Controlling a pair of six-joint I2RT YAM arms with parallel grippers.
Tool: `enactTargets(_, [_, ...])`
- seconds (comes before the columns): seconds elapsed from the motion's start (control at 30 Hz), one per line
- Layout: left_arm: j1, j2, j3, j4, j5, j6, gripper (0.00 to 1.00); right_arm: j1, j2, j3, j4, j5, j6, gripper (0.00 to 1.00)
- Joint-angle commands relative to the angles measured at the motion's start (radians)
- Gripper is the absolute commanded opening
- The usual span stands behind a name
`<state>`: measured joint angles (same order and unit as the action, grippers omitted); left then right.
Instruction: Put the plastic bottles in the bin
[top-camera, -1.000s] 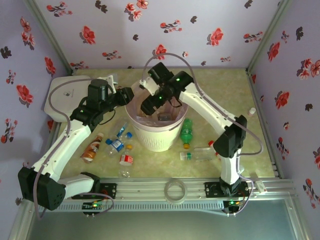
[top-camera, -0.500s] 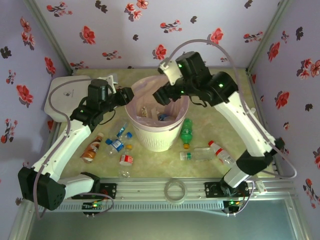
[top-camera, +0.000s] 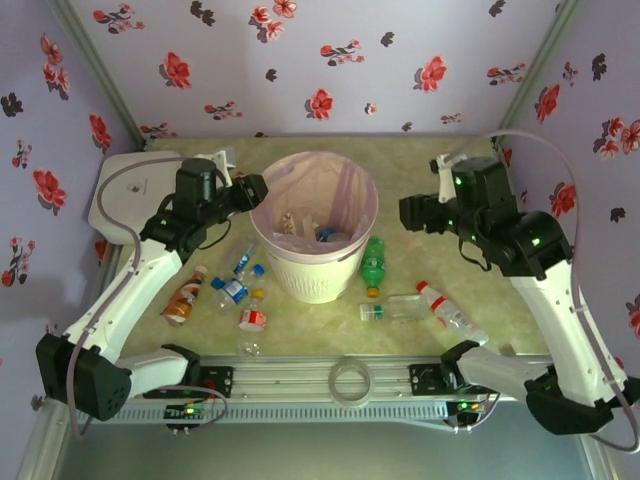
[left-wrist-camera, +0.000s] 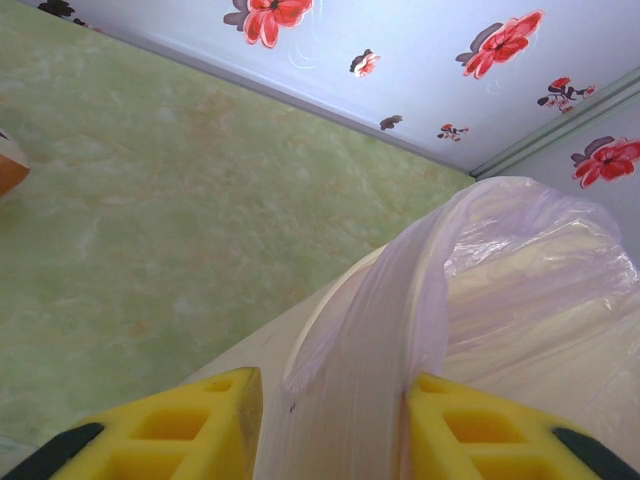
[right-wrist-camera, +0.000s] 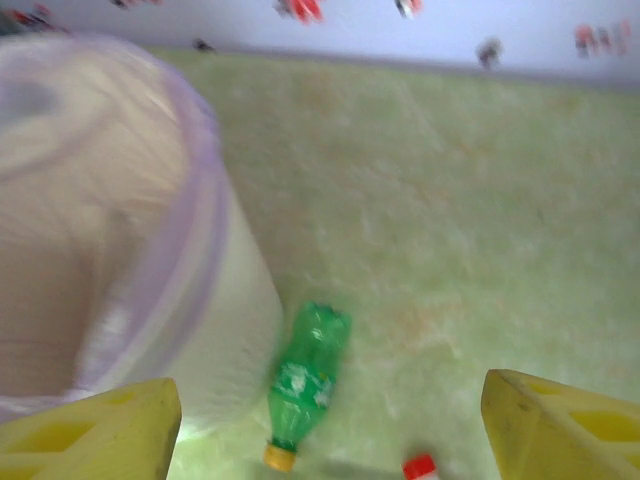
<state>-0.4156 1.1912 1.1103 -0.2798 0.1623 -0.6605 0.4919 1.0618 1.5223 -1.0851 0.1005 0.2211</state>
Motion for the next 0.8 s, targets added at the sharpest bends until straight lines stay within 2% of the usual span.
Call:
enactTargets(0.0, [0.011,0.001,-0.013,-0.041,-0.004,0.003,0.39,-0.060,-0.045,-0.174,0.014,-0.072,0.147,0.79])
enactTargets(0.17, [0.012,-0.002,-0.017,-0.042,-0.004,0.008,0.39,-0.129,-0.124,-0.505,0.216,-0.247,0.284,0.79])
enactTargets(0.33, [0.012,0.003,-0.010,-0.046,-0.004,0.009,0.39,-0.193,-0.067,-0.708,0.457,-0.437,0.353,0.78])
enactTargets(0.47, [0.011,0.004,-0.012,-0.043,-0.005,0.004,0.39,-0.233,0.015,-0.795,0.611,-0.535,0.375,0.78])
enactTargets(0.77, [0.006,0.012,-0.023,-0.028,-0.004,-0.002,0.39,-0.238,0.245,-0.850,0.854,-0.646,0.430,0.78])
